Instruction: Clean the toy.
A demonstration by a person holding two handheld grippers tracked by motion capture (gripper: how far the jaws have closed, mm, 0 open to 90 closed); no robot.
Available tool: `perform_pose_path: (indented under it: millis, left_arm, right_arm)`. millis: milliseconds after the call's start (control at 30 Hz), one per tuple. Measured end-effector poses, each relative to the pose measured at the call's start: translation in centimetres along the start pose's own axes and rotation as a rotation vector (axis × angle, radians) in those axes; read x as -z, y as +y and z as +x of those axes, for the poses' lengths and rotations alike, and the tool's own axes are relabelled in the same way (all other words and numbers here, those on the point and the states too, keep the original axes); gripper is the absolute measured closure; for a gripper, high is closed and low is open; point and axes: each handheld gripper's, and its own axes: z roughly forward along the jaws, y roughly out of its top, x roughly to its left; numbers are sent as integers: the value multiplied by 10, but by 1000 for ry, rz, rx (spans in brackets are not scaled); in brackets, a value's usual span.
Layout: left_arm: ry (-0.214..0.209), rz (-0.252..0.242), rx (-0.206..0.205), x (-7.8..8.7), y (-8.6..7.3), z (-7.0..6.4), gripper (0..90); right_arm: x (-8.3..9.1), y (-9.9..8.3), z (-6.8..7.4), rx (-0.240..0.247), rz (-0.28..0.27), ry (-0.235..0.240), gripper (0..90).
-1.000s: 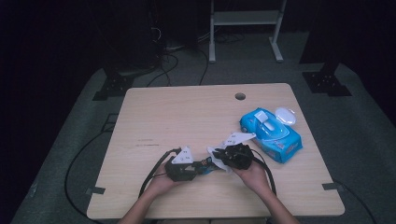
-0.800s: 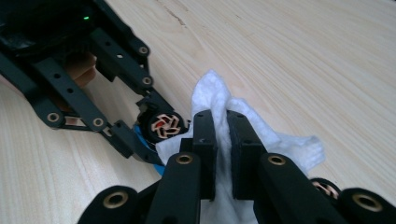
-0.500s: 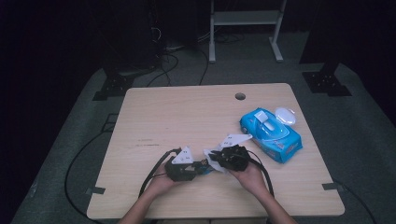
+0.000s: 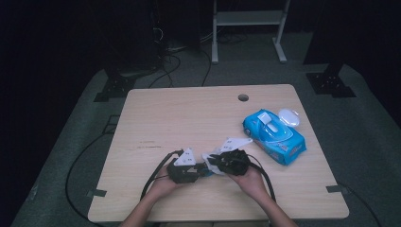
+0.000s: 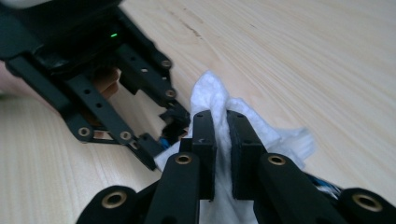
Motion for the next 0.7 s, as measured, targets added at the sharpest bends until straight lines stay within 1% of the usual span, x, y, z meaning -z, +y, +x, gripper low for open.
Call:
perform_pose_path:
  millis: [33, 67, 100, 167, 233, 267, 300, 367, 400, 433, 500, 533, 567, 700]
  left_arm:
    - [3, 2, -6, 0, 0, 0, 695]
    - [4, 2, -6, 0, 0, 0, 695]
    - [3, 1, -6, 0, 0, 0, 695]
    - [1, 1, -5, 1, 0, 1, 695]
    - [3, -1, -6, 1, -1, 1, 695]
    - [5, 2, -8, 1, 0, 2, 695]
    - [9, 5, -12, 1, 0, 2, 694]
    - [10, 5, -12, 1, 0, 2, 694]
    - [10, 5, -12, 1, 0, 2, 694]
    - [10, 4, -11, 1, -1, 2, 694]
    - [10, 4, -8, 1, -1, 2, 695]
    - [11, 3, -9, 1, -1, 2, 695]
    - [11, 5, -9, 1, -1, 2, 695]
    - [13, 7, -13, 2, 0, 2, 695]
  right_arm:
    - [-1, 1, 2, 9, 2, 14, 820]
    - [-2, 2, 2, 11, 8, 15, 820]
    - [-1, 2, 0, 10, 10, 3, 820]
    - [4, 0, -8, -7, 15, -27, 820]
    - [9, -4, -17, -8, 25, -83, 821]
    - [12, -6, -23, -19, 18, -94, 821]
    - [16, -8, -29, -41, 16, -107, 821]
    - [22, -12, -38, -44, 21, -154, 821]
    - [25, -13, -42, -60, 16, -155, 821]
    - [27, -15, -45, -76, 21, -166, 821]
    - [31, -17, -50, -83, 22, -186, 821]
    - [32, -18, -51, -96, 22, -181, 821]
    - [33, -18, -51, -99, 20, -181, 821]
    - [32, -17, -50, -73, 31, -195, 821]
